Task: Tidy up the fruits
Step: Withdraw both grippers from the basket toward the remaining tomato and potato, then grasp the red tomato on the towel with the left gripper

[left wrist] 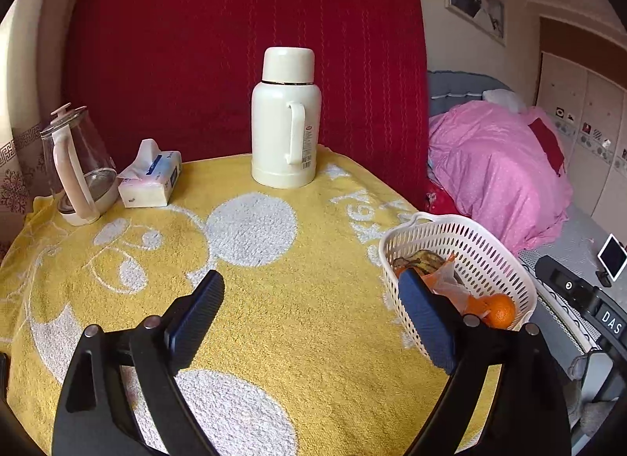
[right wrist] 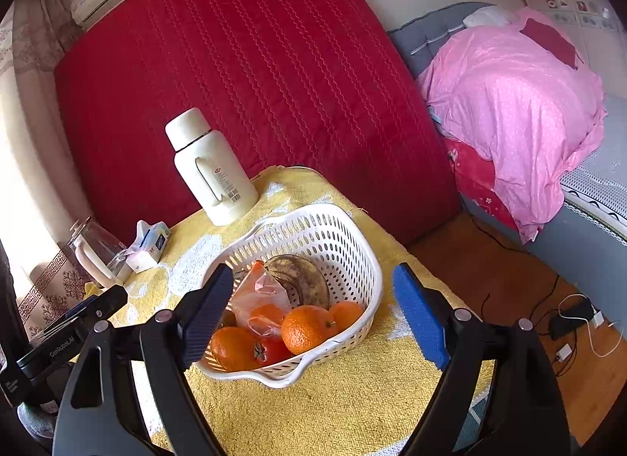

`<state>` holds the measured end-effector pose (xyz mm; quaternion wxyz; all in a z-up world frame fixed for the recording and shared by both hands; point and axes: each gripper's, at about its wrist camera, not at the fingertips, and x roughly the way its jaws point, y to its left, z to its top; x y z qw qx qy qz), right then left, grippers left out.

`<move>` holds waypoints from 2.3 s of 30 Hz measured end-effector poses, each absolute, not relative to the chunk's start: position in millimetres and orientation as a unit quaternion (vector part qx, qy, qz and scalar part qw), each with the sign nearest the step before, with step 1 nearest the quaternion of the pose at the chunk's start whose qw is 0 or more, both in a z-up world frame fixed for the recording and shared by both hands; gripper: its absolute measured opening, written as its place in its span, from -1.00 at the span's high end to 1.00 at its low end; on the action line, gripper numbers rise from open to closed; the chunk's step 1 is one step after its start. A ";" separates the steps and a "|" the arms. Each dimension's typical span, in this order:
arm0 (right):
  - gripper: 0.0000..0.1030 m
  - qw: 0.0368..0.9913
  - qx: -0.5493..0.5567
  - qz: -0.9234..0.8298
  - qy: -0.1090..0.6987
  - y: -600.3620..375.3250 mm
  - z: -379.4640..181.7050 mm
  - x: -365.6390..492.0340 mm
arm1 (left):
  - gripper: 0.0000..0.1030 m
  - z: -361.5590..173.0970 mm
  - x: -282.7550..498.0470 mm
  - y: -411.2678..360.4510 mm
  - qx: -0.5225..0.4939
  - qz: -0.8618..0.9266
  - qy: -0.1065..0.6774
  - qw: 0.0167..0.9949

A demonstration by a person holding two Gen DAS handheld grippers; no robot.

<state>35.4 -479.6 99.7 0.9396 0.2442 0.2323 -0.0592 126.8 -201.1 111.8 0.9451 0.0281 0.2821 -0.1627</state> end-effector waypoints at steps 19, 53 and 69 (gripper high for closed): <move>-0.76 0.944 0.215 -0.019 0.249 -438.5 100.8 39.6 | -0.80 110.6 106.9 -158.3 0.047 -0.097 0.262 0.959; -0.76 0.951 0.151 0.022 0.267 -378.3 97.5 38.3 | -0.80 102.6 94.0 -23.1 -0.069 -0.028 0.297 0.952; -0.76 0.951 0.075 0.077 0.291 -322.3 85.8 38.3 | -0.68 65.5 102.7 8.8 -0.111 -0.010 0.351 0.930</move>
